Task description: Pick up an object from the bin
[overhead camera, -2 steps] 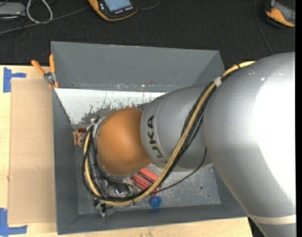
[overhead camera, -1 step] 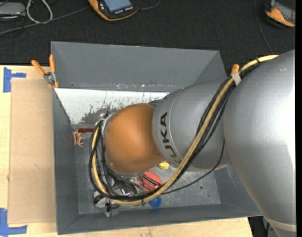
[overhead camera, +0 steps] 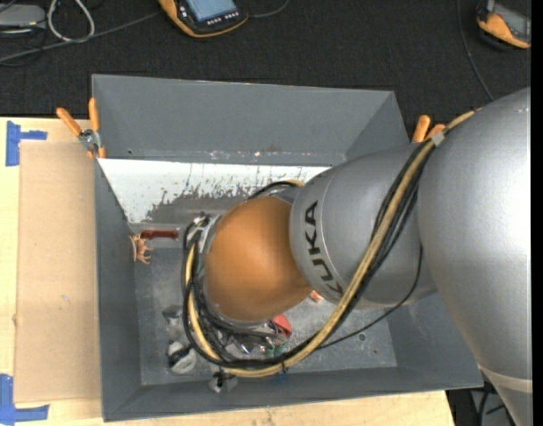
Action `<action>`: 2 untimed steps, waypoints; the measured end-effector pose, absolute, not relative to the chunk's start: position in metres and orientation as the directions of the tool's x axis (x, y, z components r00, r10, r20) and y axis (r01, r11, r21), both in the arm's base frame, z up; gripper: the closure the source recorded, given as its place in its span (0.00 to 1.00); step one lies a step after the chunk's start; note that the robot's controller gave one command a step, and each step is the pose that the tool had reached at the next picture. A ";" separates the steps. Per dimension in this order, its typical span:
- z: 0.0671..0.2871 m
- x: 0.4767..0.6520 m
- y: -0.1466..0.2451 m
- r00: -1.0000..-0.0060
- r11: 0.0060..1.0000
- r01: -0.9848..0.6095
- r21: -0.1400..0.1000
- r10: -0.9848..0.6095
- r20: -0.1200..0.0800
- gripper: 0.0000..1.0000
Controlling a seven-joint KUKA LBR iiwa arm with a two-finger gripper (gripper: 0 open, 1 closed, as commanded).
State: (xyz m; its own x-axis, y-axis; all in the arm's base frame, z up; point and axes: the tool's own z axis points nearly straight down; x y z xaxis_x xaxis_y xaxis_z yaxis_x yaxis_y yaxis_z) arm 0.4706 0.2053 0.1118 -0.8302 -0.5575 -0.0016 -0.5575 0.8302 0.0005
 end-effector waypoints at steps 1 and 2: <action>0.074 0.482 0.223 -0.856 0.856 -0.516 -0.005 -0.516 -0.026 0.00; 0.069 0.493 0.247 -0.223 0.223 -0.975 -0.006 -0.975 -0.006 1.00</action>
Offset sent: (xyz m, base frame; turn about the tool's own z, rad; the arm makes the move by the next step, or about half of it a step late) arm 0.0226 0.0404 -0.0418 -0.7546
